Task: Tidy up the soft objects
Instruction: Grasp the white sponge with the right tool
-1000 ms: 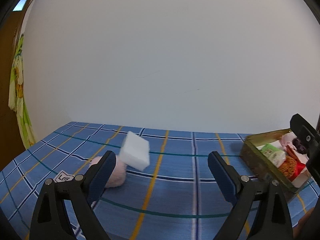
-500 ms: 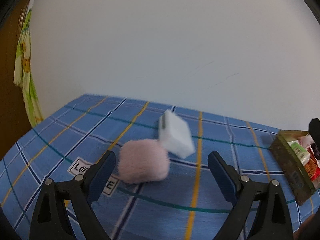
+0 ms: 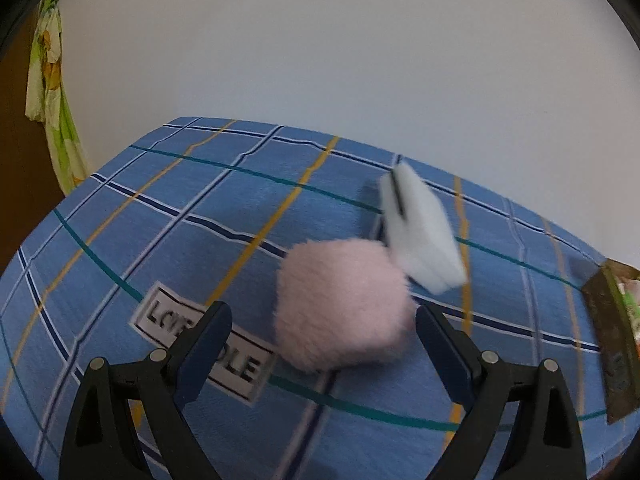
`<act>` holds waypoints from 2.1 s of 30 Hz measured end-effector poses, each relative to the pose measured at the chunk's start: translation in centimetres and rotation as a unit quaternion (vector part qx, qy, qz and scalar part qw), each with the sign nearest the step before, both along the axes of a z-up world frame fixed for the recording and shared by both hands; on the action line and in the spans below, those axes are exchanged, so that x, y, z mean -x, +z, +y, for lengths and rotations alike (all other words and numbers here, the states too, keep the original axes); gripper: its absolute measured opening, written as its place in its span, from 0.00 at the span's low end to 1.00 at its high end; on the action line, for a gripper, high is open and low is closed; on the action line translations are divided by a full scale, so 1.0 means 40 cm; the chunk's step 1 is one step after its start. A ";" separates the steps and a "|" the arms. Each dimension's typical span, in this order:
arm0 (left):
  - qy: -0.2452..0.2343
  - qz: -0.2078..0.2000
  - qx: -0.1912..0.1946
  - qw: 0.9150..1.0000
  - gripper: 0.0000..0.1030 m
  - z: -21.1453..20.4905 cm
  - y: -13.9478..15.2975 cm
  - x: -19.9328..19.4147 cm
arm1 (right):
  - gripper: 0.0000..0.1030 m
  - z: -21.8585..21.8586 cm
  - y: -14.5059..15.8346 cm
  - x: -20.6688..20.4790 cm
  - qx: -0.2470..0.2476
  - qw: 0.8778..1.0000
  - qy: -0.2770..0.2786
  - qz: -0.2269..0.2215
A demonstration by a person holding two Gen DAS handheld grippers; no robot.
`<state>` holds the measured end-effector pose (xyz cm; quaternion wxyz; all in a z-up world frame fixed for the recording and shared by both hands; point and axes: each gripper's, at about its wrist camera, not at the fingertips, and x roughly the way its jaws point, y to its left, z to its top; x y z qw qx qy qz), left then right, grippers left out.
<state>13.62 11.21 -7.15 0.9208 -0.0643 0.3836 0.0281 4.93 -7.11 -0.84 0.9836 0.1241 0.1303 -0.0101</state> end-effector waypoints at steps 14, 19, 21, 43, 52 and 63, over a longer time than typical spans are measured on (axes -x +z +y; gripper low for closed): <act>-0.085 0.025 0.036 0.995 0.57 -0.002 -0.020 -0.043 | 1.00 0.024 -0.043 -0.124 -0.046 0.993 0.060 0.092; -0.080 0.013 0.044 0.996 0.44 0.016 -0.009 -0.033 | 1.00 0.044 -0.058 -0.197 -0.089 0.982 0.097 0.136; -0.072 0.006 0.031 0.997 0.42 0.022 -0.003 -0.028 | 1.00 0.049 -0.069 -0.229 -0.108 0.977 0.104 0.151; -0.045 0.033 0.014 0.998 0.53 0.088 -0.025 -0.072 | 0.76 0.259 -0.154 -0.427 -0.071 0.941 0.193 0.268; -0.068 0.012 0.053 0.996 0.81 0.097 -0.001 -0.054 | 0.57 0.142 -0.093 -0.354 -0.073 0.962 0.174 0.198; -0.078 0.034 0.000 0.996 0.82 0.013 -0.028 -0.081 | 0.58 0.028 -0.063 -0.176 0.062 0.982 0.115 0.135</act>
